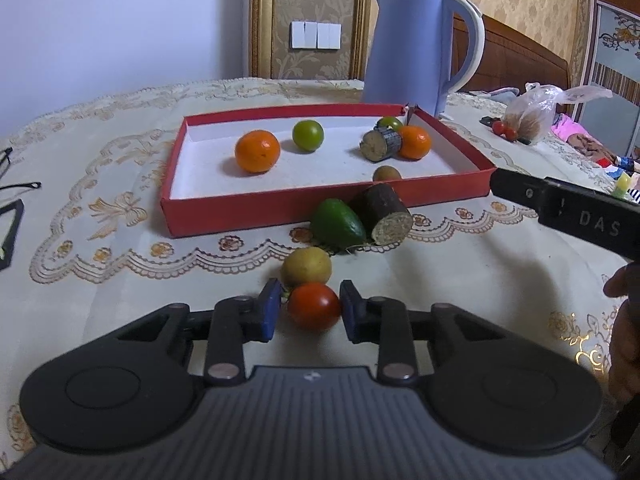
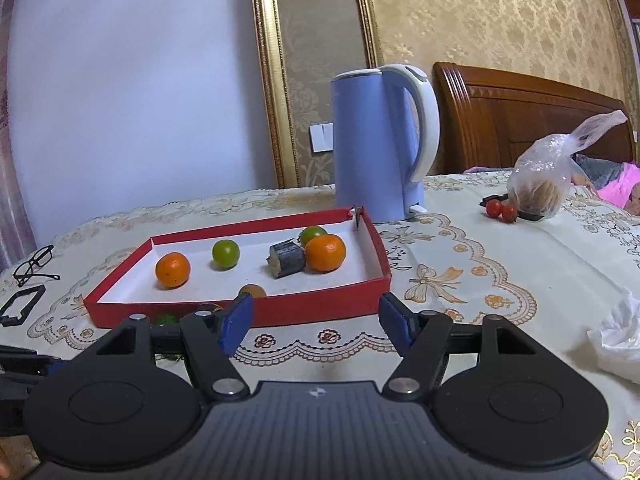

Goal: Organize fruits
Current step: 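Grasp the red tomato beside the tray with the left tool, then carry the red tomato toward the tray with the left tool while the right tool approaches the pale yellow fruit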

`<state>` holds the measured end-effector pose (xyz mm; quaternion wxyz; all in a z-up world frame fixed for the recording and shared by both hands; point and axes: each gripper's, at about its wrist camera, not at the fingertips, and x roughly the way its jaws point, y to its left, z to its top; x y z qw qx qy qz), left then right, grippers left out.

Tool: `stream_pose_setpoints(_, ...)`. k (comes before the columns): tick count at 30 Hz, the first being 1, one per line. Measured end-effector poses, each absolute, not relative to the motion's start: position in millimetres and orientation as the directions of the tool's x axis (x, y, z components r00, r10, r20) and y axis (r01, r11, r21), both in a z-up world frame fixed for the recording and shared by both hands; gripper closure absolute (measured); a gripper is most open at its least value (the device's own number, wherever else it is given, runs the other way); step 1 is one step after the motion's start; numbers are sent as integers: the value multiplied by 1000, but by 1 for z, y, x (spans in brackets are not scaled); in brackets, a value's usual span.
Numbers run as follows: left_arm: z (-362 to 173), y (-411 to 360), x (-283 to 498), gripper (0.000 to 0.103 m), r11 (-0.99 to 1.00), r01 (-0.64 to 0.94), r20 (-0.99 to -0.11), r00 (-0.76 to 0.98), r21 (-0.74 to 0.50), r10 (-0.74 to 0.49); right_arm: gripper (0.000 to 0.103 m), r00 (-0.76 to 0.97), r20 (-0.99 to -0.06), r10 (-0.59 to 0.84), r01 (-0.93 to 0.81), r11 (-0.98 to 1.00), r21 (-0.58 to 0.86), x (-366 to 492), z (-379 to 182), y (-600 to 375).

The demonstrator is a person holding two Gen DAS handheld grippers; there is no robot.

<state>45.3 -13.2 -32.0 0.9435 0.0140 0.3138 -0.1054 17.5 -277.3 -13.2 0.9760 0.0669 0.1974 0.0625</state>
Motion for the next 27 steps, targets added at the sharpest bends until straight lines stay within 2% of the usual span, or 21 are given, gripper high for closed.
stream_pose_setpoints(4,-26,-7,39,74,981,191,-570,804,-19,-167,35,908,-382,170,-118,981,157,15,-13,-274)
stream_pose_setpoints(16,-6,30,37,74,999,18,-493,870,41,4,35,830,-428,359,-325,933,153,7,-14,-231)
stream_pose_setpoints(19,-3,39,37,74,998,-26,-474,879,58,50,35,823,-436,363,-346,930,122,5,-15,-216)
stream_pose_setpoints(23,-1,53,39,74,998,-49,-475,878,30,57,35,792,-453,410,-400,908,123,9,-17,-196)
stream_pose_setpoints(27,-2,60,38,74,998,-61,-474,878,24,65,39,748,-490,447,-440,887,138,20,-21,-175)
